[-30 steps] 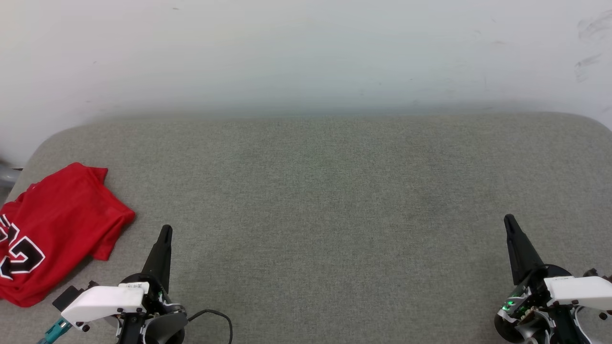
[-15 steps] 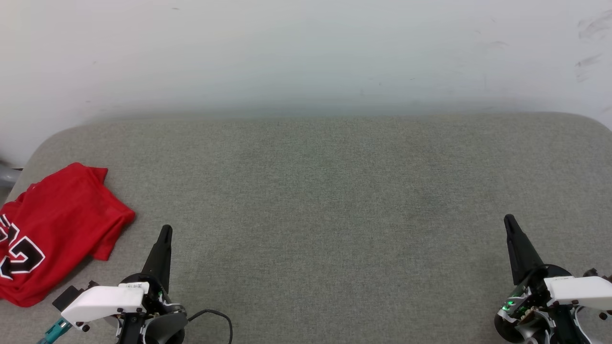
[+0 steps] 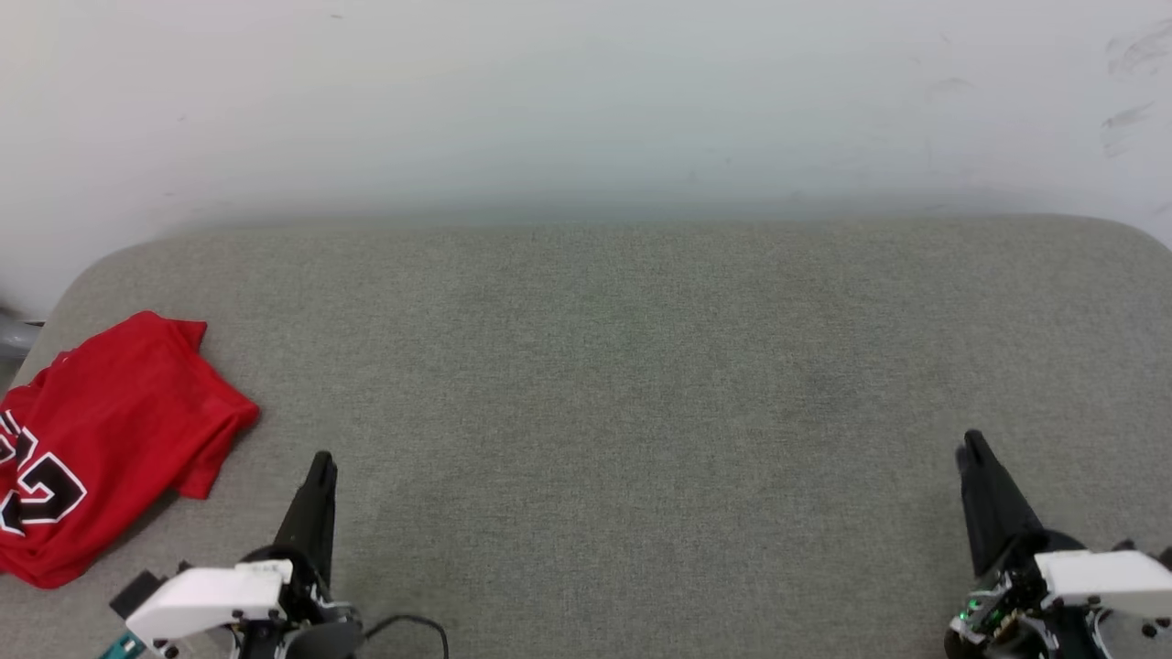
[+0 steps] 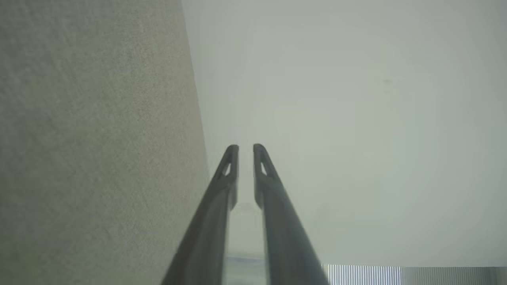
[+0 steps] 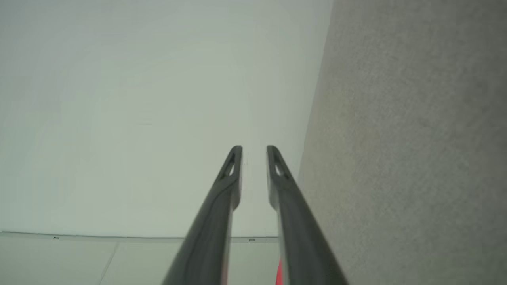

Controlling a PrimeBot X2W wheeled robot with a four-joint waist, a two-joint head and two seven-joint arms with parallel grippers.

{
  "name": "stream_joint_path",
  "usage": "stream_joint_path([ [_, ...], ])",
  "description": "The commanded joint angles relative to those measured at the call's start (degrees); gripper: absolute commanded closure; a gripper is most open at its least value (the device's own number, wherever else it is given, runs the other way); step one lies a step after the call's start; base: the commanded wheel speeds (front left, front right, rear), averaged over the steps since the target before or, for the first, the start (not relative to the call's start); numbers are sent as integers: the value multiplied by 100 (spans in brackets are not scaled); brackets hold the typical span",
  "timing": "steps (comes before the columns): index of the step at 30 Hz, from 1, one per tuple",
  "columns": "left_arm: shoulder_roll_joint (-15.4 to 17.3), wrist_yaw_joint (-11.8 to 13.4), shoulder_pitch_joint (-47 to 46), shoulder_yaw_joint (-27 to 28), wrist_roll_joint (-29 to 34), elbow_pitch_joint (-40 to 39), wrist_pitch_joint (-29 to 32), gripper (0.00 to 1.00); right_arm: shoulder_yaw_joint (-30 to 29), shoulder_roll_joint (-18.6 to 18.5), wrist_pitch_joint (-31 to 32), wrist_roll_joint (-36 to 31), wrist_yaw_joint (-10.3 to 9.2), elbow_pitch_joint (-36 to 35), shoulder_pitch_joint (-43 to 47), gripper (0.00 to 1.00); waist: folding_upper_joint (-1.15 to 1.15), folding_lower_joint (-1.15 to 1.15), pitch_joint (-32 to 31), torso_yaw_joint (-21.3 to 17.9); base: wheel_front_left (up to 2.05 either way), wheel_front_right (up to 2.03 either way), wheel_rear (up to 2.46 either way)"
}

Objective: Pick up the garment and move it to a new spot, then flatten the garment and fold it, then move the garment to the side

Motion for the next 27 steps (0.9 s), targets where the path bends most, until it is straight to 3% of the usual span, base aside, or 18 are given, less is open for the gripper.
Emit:
stream_joint_path([
  [1,0,0,6,-8,0,2,-5,0,4,0,-7,-3,0,-1,12,0,0,0,0,0,0,0,0],
  [18,6,0,29,-573,112,-668,-466,0,334,-17,-480,-215,0,-615,191,0,0,0,-9,32,0,0,0],
  [27,38,0,86,-675,912,-941,-704,0,445,-128,-704,-972,0,-857,255,0,0,0,-27,46,0,0,0],
])
